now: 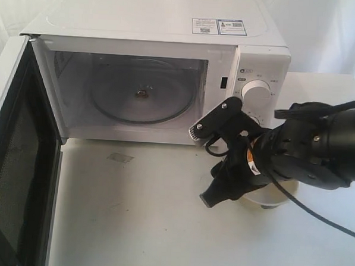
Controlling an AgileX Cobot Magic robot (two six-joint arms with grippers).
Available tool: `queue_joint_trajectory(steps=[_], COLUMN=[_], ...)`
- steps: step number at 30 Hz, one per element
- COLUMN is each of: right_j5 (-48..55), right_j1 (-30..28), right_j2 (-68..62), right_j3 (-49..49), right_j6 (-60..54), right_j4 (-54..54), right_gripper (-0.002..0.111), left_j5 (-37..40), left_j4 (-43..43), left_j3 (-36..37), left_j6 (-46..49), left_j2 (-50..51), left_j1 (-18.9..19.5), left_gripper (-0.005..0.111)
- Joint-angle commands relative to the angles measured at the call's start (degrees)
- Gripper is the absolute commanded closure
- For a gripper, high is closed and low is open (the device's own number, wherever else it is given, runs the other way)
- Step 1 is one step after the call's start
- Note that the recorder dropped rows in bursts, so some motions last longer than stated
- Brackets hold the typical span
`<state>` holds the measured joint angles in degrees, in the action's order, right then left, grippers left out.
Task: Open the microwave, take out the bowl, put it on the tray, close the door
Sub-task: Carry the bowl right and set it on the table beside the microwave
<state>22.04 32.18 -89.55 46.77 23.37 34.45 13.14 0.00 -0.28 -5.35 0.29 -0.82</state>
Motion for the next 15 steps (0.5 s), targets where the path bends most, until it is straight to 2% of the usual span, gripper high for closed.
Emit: queue_joint_trajectory(steps=[1,5,7,9,13,15], right_j5=[0.92,1.03,0.82,-1.58,-10.3,-13.47], right_j1=[2.32,5.24,7.22,9.09,12.08,13.02], right_j2=[6.27,11.28,12.59,13.43,14.04,14.1], right_j3=[-0.06,-0.06,-0.62,-1.7,-5.19,-6.63], right_j6=[-0.19,-0.19,-0.48,-0.57,-0.57,-0.57], right_j4=[-4.68,-9.1,-10.82,-10.83,-10.83,-10.83], right_gripper=[0.056,0.056,0.061,0.07,0.098,0.109], left_j5=[0.15,0.15,0.15,0.15,0.15,0.15], left_j4=[0.0,0.0,0.0,0.0,0.0,0.0], left_j3=[0.28,0.28,0.28,0.28,0.28,0.28], left_j6=[0.28,0.28,0.28,0.28,0.28,0.28], left_j2=[-0.29,-0.29,-0.29,-0.29,-0.29,-0.29], left_j1=[0.15,0.15,0.15,0.15,0.15,0.15], left_gripper=[0.107,0.107,0.107,0.107,0.107,0.107])
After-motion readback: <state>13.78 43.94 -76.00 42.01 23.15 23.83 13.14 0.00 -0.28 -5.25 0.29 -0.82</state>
